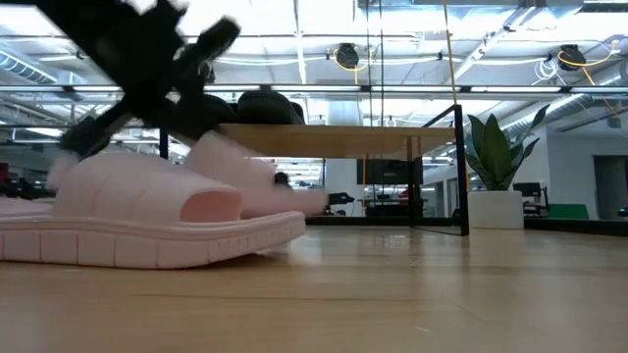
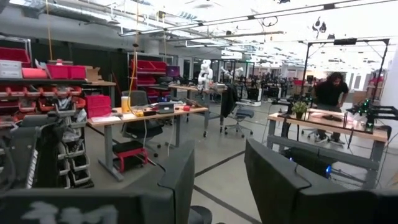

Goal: Pick and place slides into the shelf
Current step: Put the top pink slide on the shelf

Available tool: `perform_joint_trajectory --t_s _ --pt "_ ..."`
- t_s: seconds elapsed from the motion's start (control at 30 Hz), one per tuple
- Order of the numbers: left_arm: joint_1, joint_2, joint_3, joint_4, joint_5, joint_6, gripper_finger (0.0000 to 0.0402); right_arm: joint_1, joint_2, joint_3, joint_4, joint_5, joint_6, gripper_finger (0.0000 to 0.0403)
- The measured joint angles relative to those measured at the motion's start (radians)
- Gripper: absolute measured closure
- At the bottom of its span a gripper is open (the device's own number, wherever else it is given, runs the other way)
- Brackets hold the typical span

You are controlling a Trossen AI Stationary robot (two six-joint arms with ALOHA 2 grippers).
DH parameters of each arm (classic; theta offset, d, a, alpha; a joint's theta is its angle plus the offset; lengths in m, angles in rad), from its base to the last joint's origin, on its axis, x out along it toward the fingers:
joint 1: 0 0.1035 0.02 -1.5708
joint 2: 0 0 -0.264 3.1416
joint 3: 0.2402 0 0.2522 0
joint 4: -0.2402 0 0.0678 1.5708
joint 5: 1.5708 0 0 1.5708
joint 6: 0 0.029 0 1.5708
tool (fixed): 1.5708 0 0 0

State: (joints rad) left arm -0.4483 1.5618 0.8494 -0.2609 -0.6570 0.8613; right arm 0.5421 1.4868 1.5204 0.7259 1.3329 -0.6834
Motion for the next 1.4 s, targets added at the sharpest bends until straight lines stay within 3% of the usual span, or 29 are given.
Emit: perform_joint_trajectory --t_s 0.33,0.5,0.67,0.87,0.97,1.1,1.2,1.3,1.4 --pt "-0.023 -0.057 0.178 -0.118 -0.039 0.0 0.0401 -0.013 -0.006 0.0 0.071 -0.002 -0.027 0.0273" --pt "-0.039 -0.057 0.333 -0.162 -0.077 -0.01 0.0401 -0.031 -0.007 0.0 0.168 0.0 -0.084 0.0273" --pt "-0.038 -0.046 0.519 -0.164 -0.104 -0.143 0.0401 -0.061 -0.007 0.0 0.312 -0.002 -0.192 0.0273" --pt "-0.01 0.102 0.827 -0.222 -0.232 -0.258 0.0401 -0.104 -0.035 0.0 0.462 -0.108 -0.347 0.0273" --pt "0.019 0.211 1.01 -0.27 -0.284 -0.281 0.0401 -0.116 -0.074 0.0 0.465 -0.175 -0.377 0.0273" --pt "0.061 0.355 1.246 -0.384 -0.431 -0.312 0.0401 -0.113 -0.157 0.0 0.466 -0.256 -0.415 0.0273" --pt "0.094 0.444 1.4 -0.423 -0.467 -0.317 0.0401 -0.095 -0.231 0.0 0.462 -0.29 -0.437 0.0273" --pt "0.125 0.509 1.502 -0.43 -0.525 -0.318 0.0401 -0.089 -0.299 0.0 0.435 -0.29 -0.435 0.0273" --pt "0.162 0.535 1.5 -0.388 -0.553 -0.324 0.0401 -0.089 -0.358 0.0 0.381 -0.288 -0.43 0.0273"
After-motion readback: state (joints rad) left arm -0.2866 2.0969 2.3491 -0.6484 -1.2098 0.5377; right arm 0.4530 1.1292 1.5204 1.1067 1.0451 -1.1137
